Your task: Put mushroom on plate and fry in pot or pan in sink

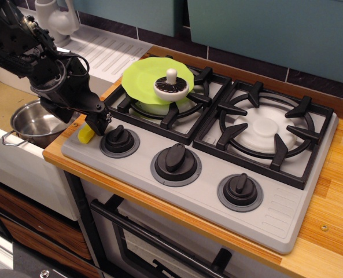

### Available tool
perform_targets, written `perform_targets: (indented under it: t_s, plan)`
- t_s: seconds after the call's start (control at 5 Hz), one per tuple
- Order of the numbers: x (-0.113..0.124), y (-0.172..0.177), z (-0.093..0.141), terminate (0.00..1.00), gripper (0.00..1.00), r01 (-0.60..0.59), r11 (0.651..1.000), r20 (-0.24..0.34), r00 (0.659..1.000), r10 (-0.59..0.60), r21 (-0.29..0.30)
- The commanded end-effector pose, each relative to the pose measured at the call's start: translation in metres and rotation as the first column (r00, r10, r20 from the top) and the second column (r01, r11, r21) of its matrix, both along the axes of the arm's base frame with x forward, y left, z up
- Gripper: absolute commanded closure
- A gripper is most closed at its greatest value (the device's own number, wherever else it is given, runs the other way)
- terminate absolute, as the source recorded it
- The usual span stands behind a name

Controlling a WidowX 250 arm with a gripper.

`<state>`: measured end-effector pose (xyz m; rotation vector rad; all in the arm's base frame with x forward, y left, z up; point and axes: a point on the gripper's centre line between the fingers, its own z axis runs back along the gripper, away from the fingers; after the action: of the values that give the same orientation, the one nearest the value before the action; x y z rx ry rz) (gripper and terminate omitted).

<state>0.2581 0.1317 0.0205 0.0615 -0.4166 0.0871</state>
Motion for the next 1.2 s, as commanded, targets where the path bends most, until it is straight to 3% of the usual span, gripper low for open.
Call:
perform_targets:
  t_s: [0.0, 0.4, 0.8, 1.0]
  plan:
    - [0.014, -0.004, 0.005, 0.00, 1.00, 0.005, 1.000, 0.010, 1.000, -0.005, 0.012]
    - [0.021, -0.007, 0.009, 0.00, 1.00, -0.002, 1.000, 0.000, 1.000, 0.002, 0.003]
    - [0.015, 0.016, 0.056, 0.00, 1.00, 0.037, 0.999, -0.085, 0.996, -0.034, 0.035]
    - [0.020, 0.035, 0.068, 0.00, 1.00, 0.072, 0.996, -0.105, 0.992, -0.067, 0.048]
